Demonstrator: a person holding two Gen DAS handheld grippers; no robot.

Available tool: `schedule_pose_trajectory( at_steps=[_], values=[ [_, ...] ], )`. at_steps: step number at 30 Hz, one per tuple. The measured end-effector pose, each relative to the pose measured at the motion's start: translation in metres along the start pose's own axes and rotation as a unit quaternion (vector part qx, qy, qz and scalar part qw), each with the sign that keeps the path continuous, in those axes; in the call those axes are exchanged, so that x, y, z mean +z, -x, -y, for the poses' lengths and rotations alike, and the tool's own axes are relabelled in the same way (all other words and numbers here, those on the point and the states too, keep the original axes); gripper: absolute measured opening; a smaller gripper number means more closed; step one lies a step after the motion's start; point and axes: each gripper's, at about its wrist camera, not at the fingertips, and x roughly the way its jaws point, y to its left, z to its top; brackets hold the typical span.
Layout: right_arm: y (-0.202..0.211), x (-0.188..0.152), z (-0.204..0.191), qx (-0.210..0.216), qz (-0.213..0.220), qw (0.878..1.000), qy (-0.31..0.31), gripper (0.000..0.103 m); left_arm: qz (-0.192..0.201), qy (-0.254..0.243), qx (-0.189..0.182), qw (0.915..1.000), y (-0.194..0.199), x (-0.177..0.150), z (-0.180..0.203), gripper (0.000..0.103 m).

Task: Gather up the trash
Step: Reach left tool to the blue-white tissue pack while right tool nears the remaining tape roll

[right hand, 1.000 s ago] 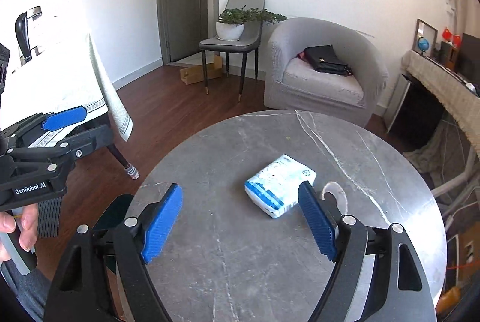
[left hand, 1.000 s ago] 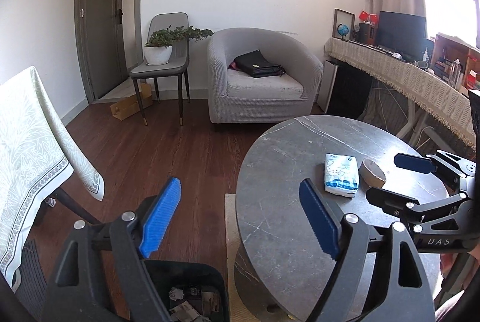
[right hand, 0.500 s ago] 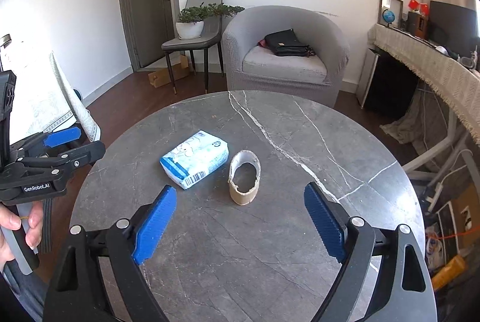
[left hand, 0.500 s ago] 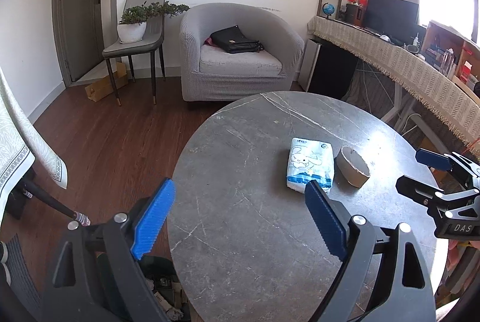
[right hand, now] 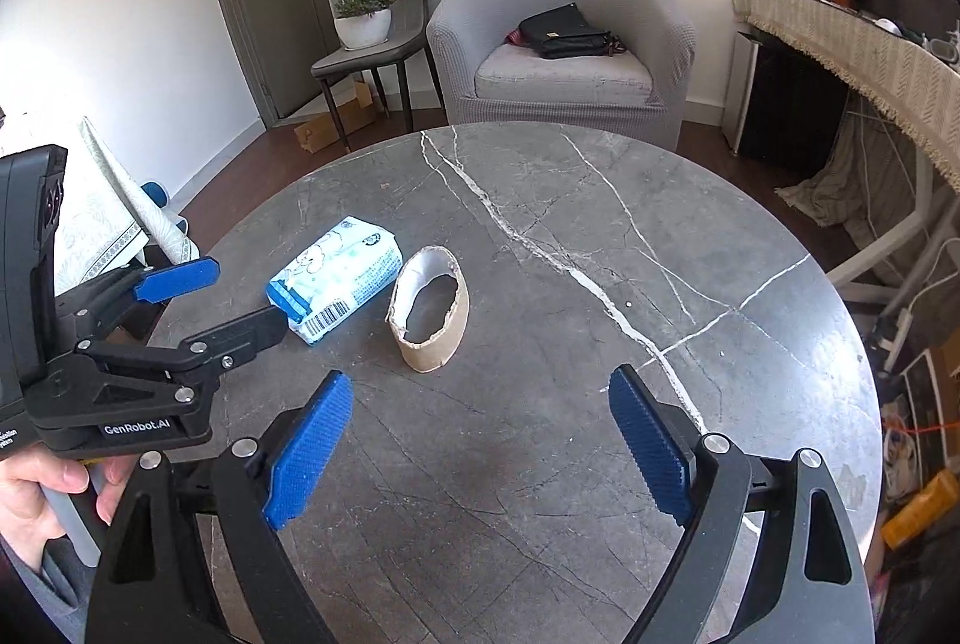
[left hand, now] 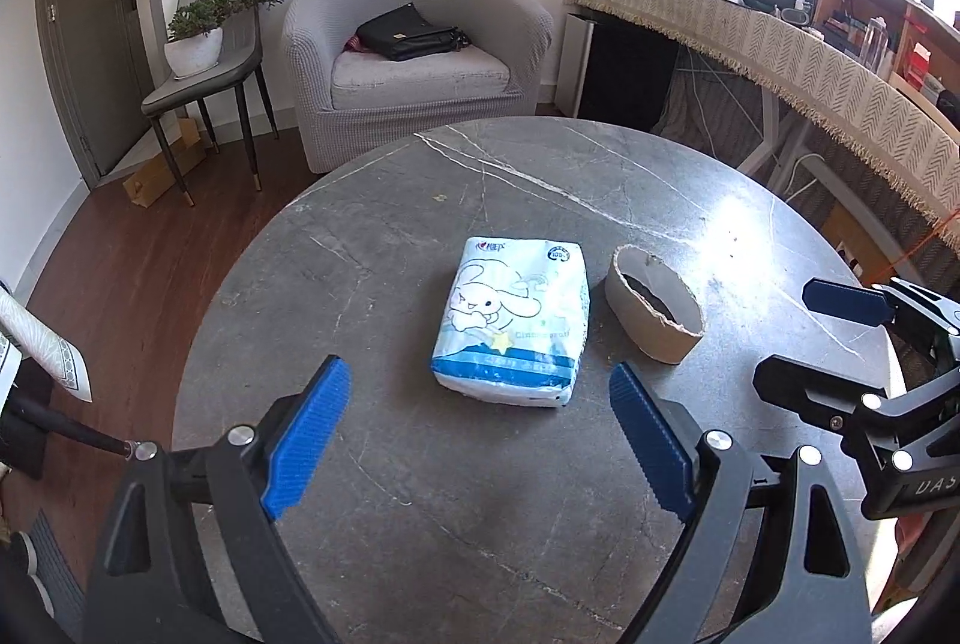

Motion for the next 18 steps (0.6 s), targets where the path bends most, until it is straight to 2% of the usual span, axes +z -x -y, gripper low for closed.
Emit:
schedule_pose_trajectory(
  at_steps=[6,11,17,18],
  values=[
    [-0.007,-0.002,0.006,0.002,-0.016,1.0,0.009,0.088,-0.024,-0.013,0.0,0.9996,-0.023,0.009,0.006,0.09],
    [-0.007,-0.002,0.007,0.008,-0.019,1.0,0.012,0.088,-0.028,0.0,-0.007,0.9996,-0.032,0.015,0.0,0.088],
    [-0.011,0.001,0.002,0.014,-0.023,0.999,0.017,0.088,-0.037,0.017,-0.012,0.9991,-0.04,0.019,-0.006,0.073],
    [-0.012,0.002,0.001,0.015,-0.023,0.999,0.018,0.088,-0.036,0.014,-0.009,0.9992,-0.04,0.018,-0.005,0.066]
  ],
)
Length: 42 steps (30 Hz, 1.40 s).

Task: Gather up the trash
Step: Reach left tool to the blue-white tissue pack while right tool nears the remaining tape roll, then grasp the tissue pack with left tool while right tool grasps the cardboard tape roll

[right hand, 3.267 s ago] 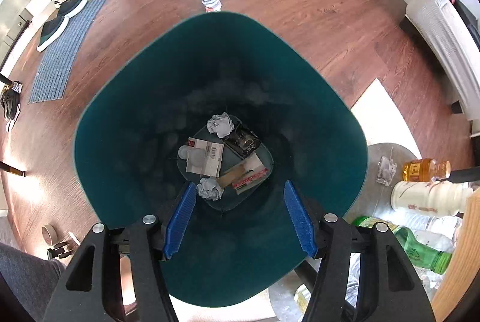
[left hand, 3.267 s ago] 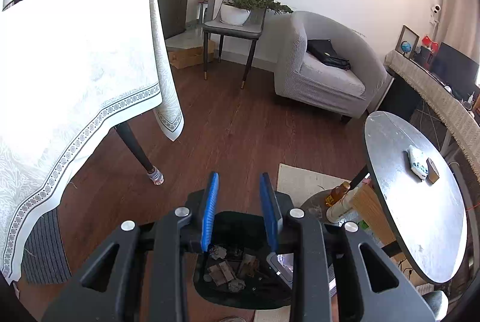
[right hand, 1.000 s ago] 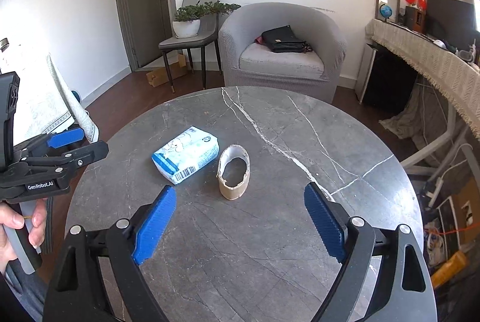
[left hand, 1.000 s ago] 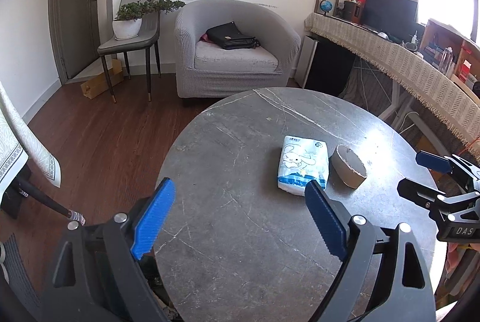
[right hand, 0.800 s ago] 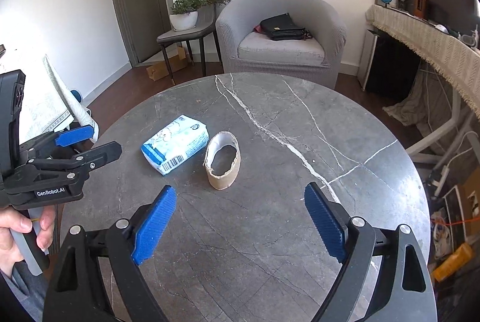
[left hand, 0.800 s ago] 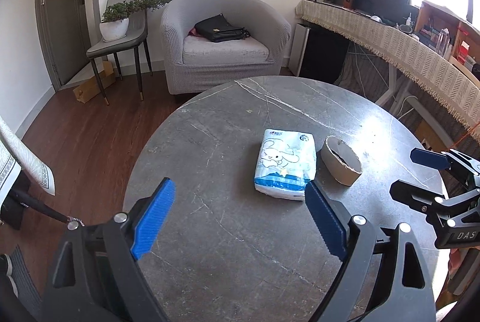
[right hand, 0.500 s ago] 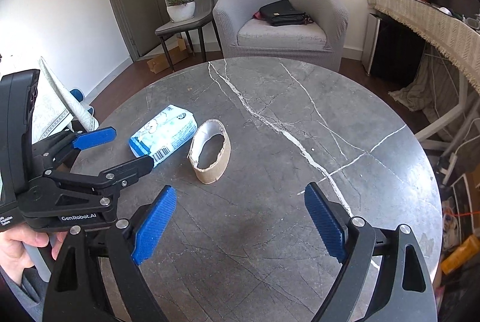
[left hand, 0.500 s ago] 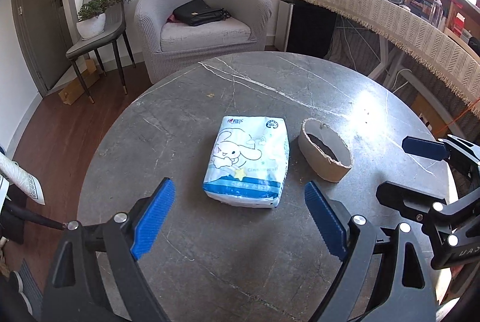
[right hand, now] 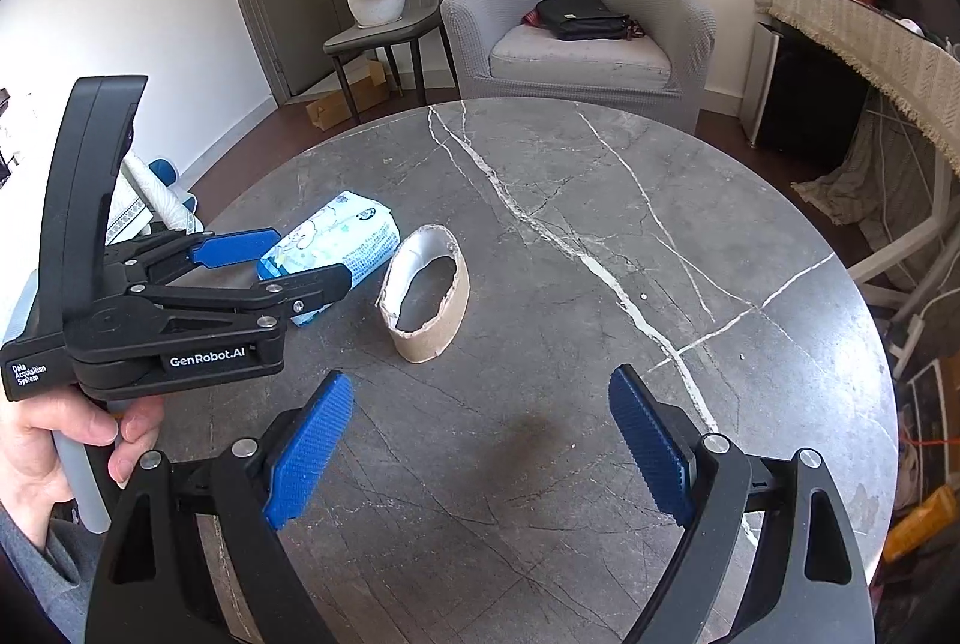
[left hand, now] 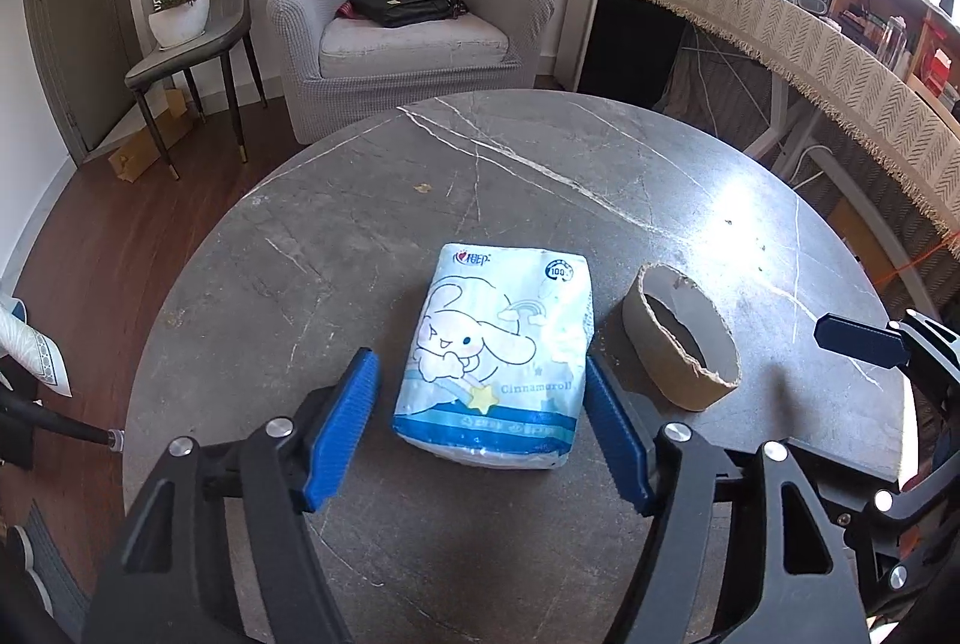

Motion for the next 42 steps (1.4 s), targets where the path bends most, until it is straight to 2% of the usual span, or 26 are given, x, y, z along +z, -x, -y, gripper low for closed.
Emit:
schedule_pose_trajectory(
  at_steps=[1,6,10,19,26,31,34,35,36,42],
  values=[
    [-0.001,0.001,-0.001,0.001,0.0,1.0,0.001,0.088,0.0,-0.002,0.004,1.0,0.001,0.0,0.0,0.059],
    [-0.008,0.006,-0.006,0.002,-0.002,1.0,0.003,0.088,0.003,0.014,-0.008,0.9999,0.008,-0.003,-0.009,0.054],
    [-0.013,0.007,-0.012,-0.002,0.0,1.0,0.006,0.087,0.013,0.021,-0.008,0.9997,0.019,-0.007,-0.017,0.052],
    [-0.022,0.014,-0.025,-0.008,0.003,1.0,0.011,0.078,0.028,0.039,-0.017,0.9987,0.043,-0.012,-0.031,0.052],
    [-0.037,0.022,-0.031,-0.014,-0.006,1.0,0.002,0.065,0.033,0.044,-0.005,0.9985,0.056,-0.018,-0.053,0.051],
    [-0.045,0.028,-0.037,-0.028,-0.004,1.0,0.0,0.062,0.036,0.053,0.007,0.9979,0.066,-0.022,-0.075,0.051],
    [-0.047,0.03,-0.04,-0.036,-0.004,0.999,0.003,0.045,0.04,0.063,0.01,0.9972,0.073,-0.024,-0.09,0.051],
    [-0.048,0.032,-0.04,-0.038,-0.004,0.999,0.003,0.037,0.042,0.067,0.011,0.9968,0.076,-0.026,-0.094,0.051],
    [-0.048,0.033,-0.041,-0.039,-0.005,0.999,0.003,0.034,0.043,0.07,0.012,0.9965,0.078,-0.028,-0.098,0.051],
    [-0.044,0.039,-0.052,-0.034,0.001,0.999,0.003,0.034,0.049,0.096,0.019,0.994,0.095,-0.036,-0.121,0.051]
  ],
)
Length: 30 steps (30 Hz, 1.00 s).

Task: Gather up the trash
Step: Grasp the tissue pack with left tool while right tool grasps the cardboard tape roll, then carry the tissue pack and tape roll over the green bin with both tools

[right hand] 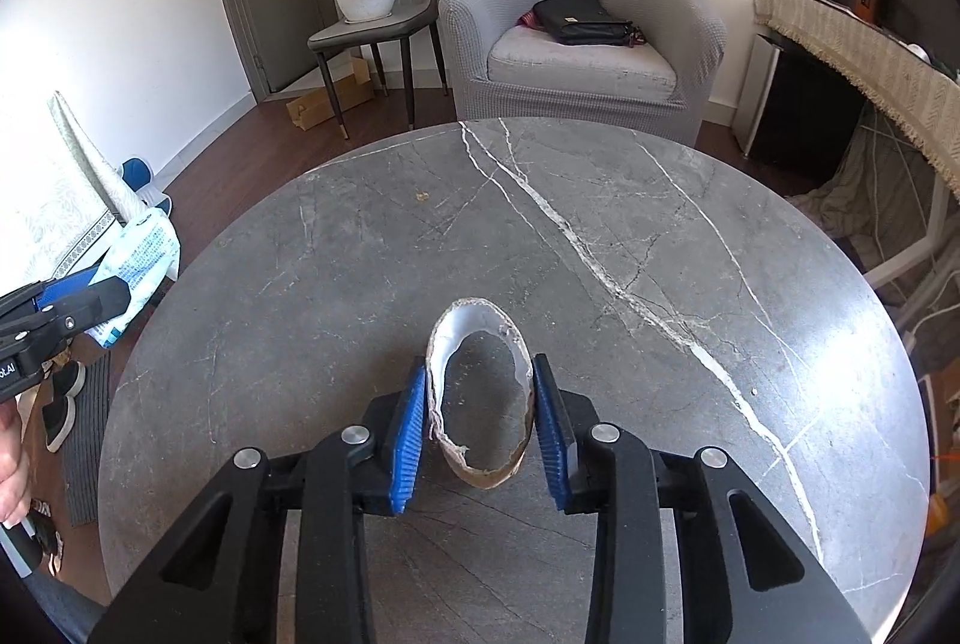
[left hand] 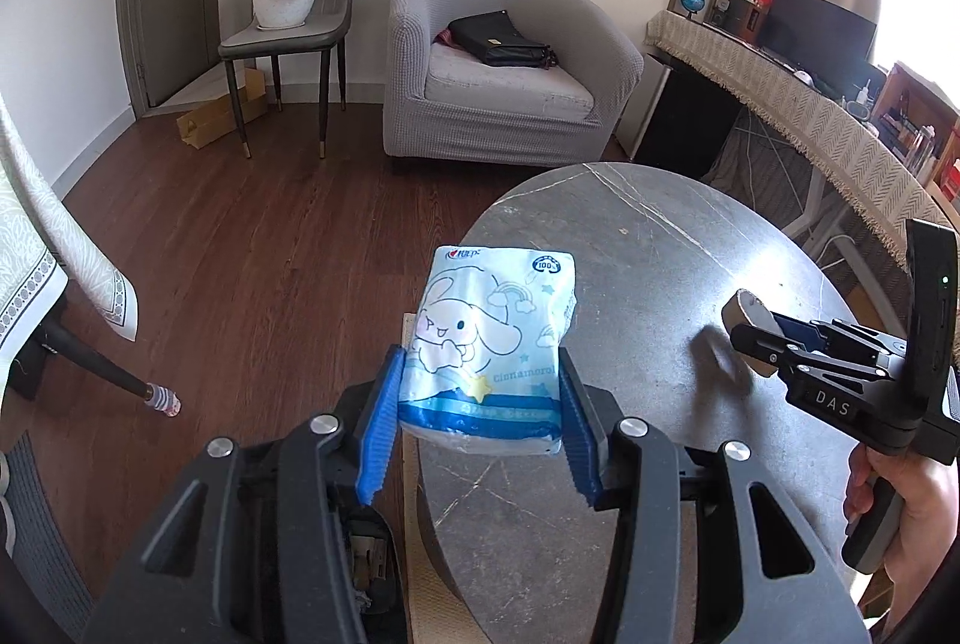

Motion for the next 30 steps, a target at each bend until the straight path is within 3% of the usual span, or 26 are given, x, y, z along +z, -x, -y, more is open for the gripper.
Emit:
schedule_pose_trajectory(
  at_steps=[10,22,30],
  values=[
    [0.014,0.008,-0.051,0.035,0.007,0.999,0.031,0.034,-0.009,0.037,0.023,0.999,0.017,-0.027,-0.036,0.051],
    [0.03,0.012,-0.124,0.094,0.011,0.992,0.08,0.034,-0.072,0.088,0.071,0.991,0.001,-0.063,-0.097,0.051],
    [0.029,0.008,-0.169,0.118,0.005,0.987,0.111,0.034,-0.122,0.086,0.107,0.983,-0.013,-0.088,-0.135,0.051]
  ],
)
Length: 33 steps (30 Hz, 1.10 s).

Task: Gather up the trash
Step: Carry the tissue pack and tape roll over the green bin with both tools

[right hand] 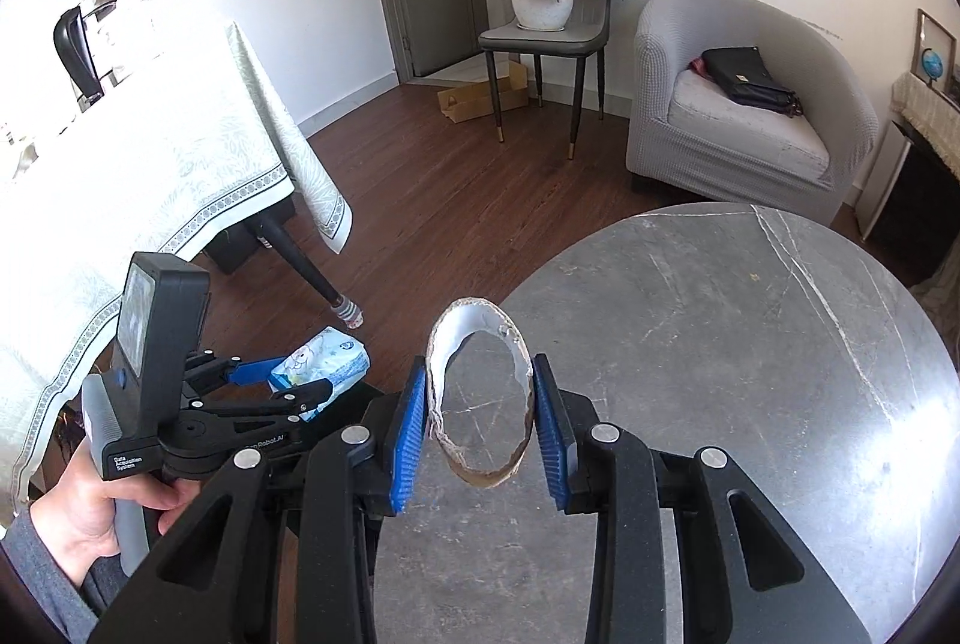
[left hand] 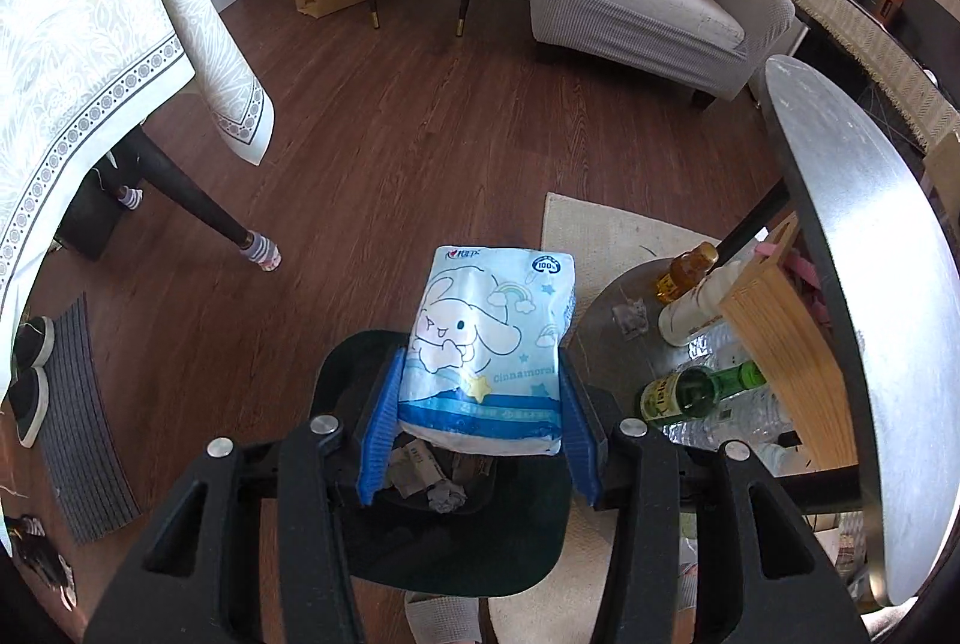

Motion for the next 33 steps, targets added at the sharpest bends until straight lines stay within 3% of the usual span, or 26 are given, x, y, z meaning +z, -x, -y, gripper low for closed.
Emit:
schedule_pose_trajectory(
  at_steps=[9,13,17,26,33],
  values=[
    [-0.025,0.007,-0.048,0.028,-0.014,0.999,0.031,0.034,-0.074,0.006,0.027,0.9969,-0.042,-0.025,-0.046,0.051],
    [-0.044,0.008,-0.066,0.036,-0.028,0.998,0.043,0.034,-0.13,0.012,0.015,0.9914,-0.067,-0.04,-0.059,0.051],
    [-0.061,0.011,-0.08,0.042,-0.04,0.997,0.053,0.034,-0.161,0.002,0.03,0.9866,-0.085,-0.053,-0.067,0.051],
    [-0.086,0.009,-0.099,0.047,-0.064,0.995,0.058,0.034,-0.181,0.015,0.028,0.9829,-0.095,-0.062,-0.085,0.054],
    [-0.114,0.001,-0.109,0.041,-0.094,0.993,0.065,0.034,-0.158,0.032,0.019,0.9867,-0.084,-0.058,-0.096,0.062]
  ],
)
